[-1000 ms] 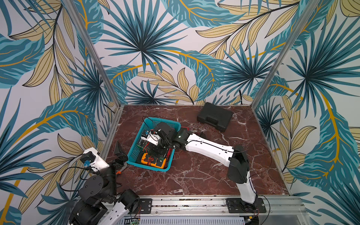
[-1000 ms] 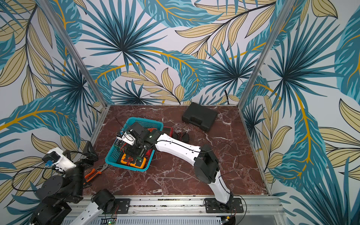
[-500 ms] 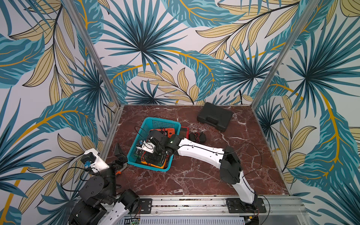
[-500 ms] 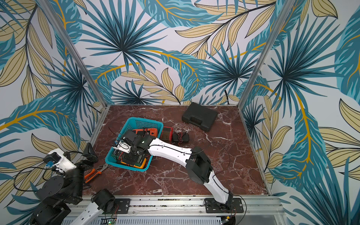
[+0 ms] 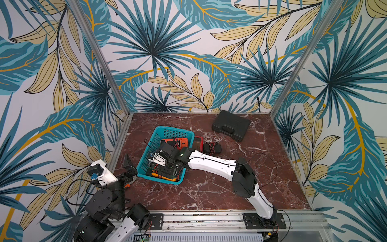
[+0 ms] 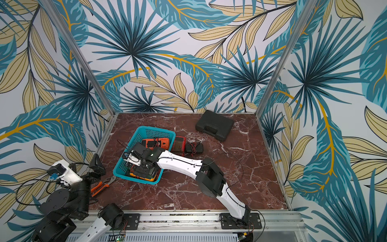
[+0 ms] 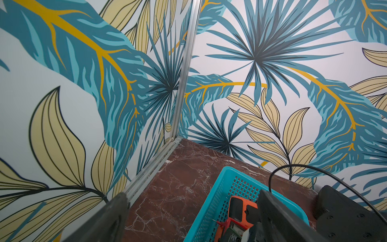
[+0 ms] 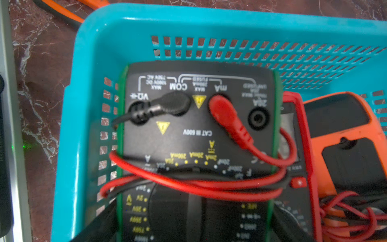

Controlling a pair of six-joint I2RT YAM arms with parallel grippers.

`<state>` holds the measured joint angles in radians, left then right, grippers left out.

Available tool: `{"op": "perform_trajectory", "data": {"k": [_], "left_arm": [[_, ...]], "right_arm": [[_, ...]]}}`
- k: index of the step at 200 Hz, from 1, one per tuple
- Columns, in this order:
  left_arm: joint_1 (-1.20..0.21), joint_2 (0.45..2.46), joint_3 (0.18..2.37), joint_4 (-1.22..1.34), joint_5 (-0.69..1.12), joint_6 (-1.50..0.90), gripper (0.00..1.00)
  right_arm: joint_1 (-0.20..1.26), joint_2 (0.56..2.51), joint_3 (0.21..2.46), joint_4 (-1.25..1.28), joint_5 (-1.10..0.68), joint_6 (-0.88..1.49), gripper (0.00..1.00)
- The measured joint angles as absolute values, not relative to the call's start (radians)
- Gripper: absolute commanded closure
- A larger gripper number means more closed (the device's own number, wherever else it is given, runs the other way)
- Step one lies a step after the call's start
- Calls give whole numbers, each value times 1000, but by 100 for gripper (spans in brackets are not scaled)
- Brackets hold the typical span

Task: Put the multimeter into the basket
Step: Place the multimeter in the basket.

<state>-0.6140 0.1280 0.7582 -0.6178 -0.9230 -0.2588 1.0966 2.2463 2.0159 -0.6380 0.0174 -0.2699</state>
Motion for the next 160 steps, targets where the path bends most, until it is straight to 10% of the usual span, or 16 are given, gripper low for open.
{"op": "perform_trajectory", "data": {"k": [62, 112, 160], "left_arm": [[-614, 128, 757, -617, -912, -259, 0], [-614, 170, 747, -559, -858, -263, 0], [-614, 198, 715, -480, -806, -305, 0]], "right_arm": [[1093, 2222, 1967, -619, -21, -269, 56], [1093, 2205, 1937, -619, -31, -257, 1], [1093, 2201, 1936, -641, -30, -243, 1]]}}
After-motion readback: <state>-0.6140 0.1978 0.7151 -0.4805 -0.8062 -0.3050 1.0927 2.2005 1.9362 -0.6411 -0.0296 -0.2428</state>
